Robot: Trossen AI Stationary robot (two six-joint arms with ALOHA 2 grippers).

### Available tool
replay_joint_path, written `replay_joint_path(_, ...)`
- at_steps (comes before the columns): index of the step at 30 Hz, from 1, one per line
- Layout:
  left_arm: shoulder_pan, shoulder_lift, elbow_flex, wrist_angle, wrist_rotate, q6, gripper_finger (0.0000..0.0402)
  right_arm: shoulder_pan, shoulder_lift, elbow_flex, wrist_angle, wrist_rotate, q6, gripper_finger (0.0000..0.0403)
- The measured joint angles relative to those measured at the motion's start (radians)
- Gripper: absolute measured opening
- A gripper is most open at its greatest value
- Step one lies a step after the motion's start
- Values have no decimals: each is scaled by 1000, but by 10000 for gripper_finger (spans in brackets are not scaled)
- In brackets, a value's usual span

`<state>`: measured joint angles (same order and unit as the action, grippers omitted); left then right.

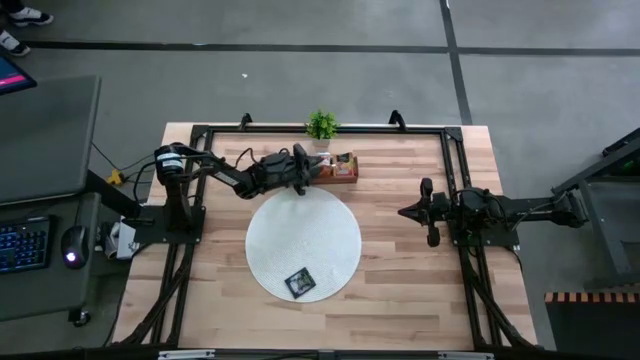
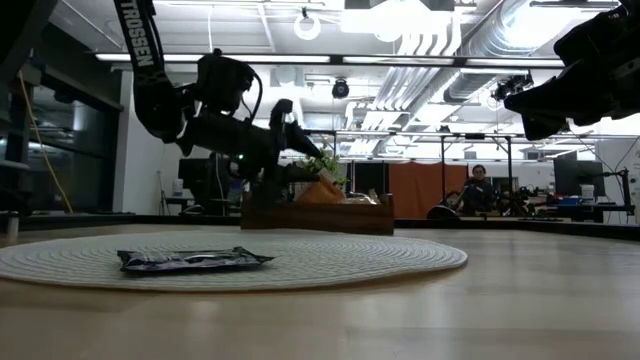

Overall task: Pick & Place Tea
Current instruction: Put the orange tea bag into the middle section of the wooden organizer

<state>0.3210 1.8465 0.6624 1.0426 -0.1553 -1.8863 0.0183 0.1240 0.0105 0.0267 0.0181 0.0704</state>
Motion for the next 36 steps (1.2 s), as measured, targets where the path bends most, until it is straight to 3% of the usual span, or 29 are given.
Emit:
replay_joint_path(14, 0, -15, -3, 114, 28, 124, 200, 0, 0, 0, 0, 0, 0, 1)
replay_joint_path(24, 0, -91, -4, 71, 128, 286, 109, 0, 0, 0, 0, 0, 0, 1)
replay_joint_path(33, 0, -266, -5, -241, 201, 528, 9, 0, 0, 0, 0, 0, 0, 1)
replay_joint_path(36, 0, -329, -3, -322, 203, 606, 7, 0, 0, 0, 0, 0, 0, 1)
